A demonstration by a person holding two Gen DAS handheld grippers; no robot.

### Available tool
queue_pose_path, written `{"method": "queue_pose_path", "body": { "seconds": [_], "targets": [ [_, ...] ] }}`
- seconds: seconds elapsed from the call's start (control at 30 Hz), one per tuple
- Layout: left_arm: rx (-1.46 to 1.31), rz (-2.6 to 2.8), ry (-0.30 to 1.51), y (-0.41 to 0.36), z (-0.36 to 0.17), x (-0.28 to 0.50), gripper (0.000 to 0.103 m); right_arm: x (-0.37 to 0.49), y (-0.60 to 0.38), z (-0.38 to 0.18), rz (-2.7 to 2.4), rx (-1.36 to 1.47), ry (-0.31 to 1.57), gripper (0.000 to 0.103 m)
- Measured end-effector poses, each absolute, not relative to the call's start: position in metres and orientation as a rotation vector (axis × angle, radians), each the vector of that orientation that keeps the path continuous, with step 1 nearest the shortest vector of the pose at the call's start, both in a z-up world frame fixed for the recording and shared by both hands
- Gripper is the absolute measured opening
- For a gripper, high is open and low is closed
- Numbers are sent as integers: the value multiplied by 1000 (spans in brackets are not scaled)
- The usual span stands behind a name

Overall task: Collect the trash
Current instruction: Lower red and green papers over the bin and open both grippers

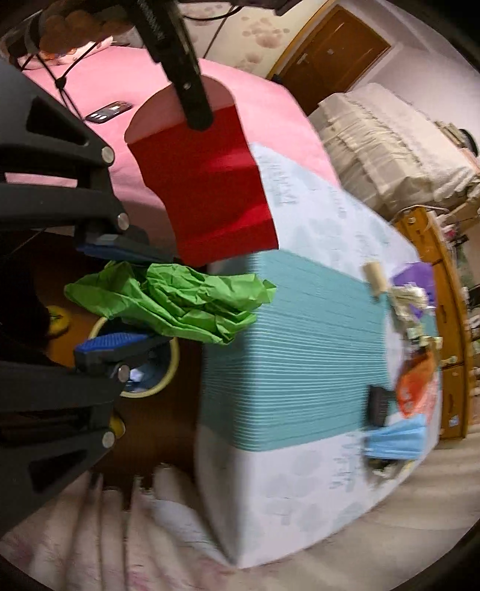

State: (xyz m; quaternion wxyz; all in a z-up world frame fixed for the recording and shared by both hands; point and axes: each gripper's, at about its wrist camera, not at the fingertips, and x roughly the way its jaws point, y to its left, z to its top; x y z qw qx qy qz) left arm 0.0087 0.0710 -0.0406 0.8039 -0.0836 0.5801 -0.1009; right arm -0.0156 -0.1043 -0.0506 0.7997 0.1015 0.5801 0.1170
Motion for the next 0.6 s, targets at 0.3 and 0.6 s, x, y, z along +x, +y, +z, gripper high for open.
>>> {"method": "queue_pose_path", "body": {
  "seconds": [0.3, 0.6],
  "targets": [
    [-125, -251, 1399, 38, -136, -15, 5, -46, -114, -159, 170, 231, 1426, 33],
    [-100, -212, 1498, 2, -310, 0, 5, -44, -137, -320, 124, 253, 1543, 34]
  ]
}}
